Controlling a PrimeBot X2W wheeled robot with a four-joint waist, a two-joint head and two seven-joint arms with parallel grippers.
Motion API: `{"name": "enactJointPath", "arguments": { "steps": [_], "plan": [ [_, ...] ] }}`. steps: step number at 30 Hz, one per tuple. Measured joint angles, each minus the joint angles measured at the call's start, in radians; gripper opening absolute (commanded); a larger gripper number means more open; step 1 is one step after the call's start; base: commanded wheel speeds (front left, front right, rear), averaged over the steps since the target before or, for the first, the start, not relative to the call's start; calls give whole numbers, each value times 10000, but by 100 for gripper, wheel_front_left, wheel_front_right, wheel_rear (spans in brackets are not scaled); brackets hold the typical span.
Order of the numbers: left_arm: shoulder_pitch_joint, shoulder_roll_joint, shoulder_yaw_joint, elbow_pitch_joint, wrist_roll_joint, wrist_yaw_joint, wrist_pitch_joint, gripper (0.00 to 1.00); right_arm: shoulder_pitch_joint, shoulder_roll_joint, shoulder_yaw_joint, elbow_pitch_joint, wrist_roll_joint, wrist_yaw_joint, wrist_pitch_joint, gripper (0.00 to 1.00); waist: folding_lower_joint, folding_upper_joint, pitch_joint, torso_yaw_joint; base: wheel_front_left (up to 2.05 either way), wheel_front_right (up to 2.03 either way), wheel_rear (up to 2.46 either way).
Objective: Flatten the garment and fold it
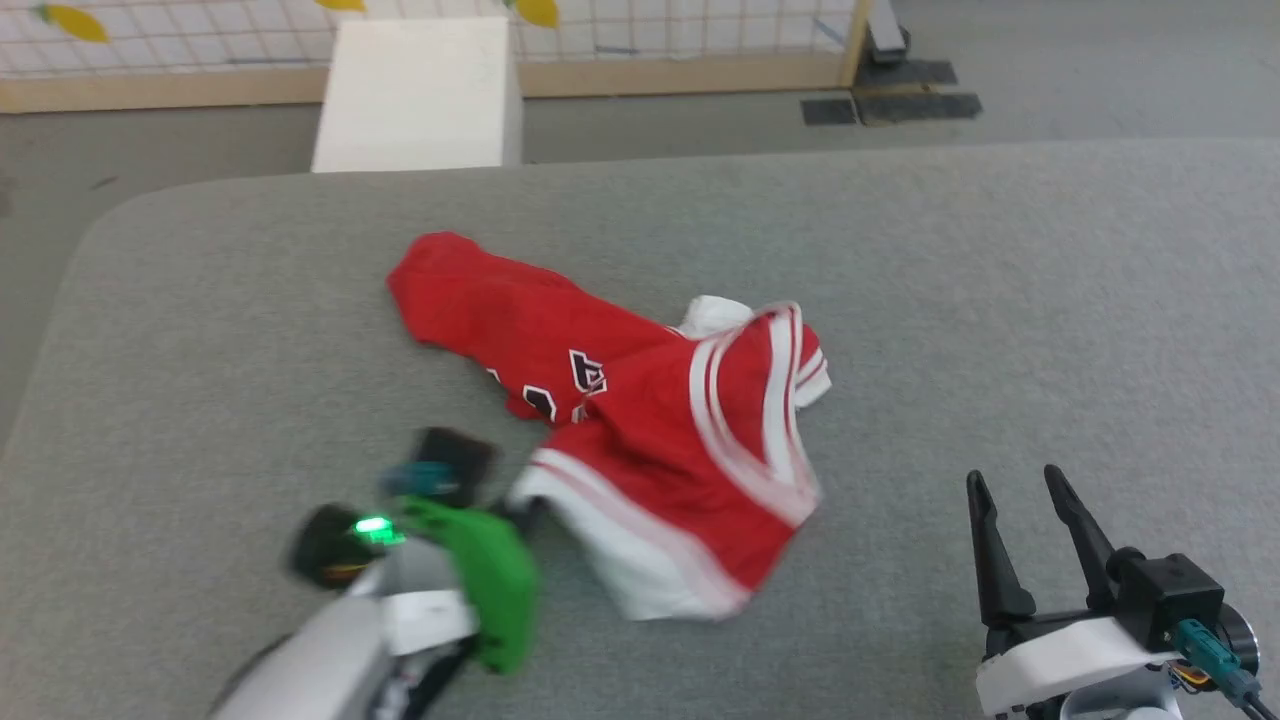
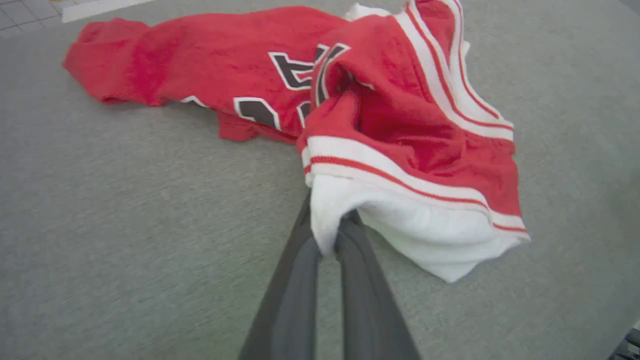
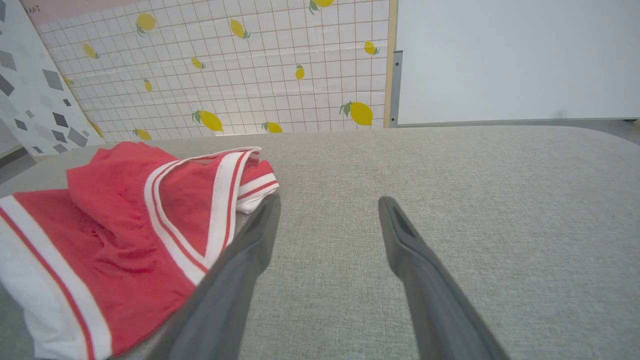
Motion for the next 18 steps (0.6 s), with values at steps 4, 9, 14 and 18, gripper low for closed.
{"name": "enactJointPath", "arguments": {
  "steps": [4, 9, 14, 18],
  "plan": [
    [889, 1037, 1058, -748, -376, 963, -35, 0, 39, 2, 0, 48, 0, 0, 0, 100, 0, 0, -223, 315, 0, 0, 0],
    [1491, 1515, 1772, -698, -351, 1962, -435, 100, 41, 4, 79, 130, 0, 0, 0, 100, 0, 0, -385, 567, 0, 0, 0],
    [1620, 1241, 1726, -364, -270, 2134, -1011, 100, 42, 6, 132, 219, 0, 0, 0, 100, 0, 0, -445, 607, 0, 0, 0],
    [1606, 934, 1921, -240, 71, 2458, -1992, 100, 42, 4, 25, 219, 0, 0, 0, 100, 0, 0, -485, 673, 0, 0, 0]
  ]
}}
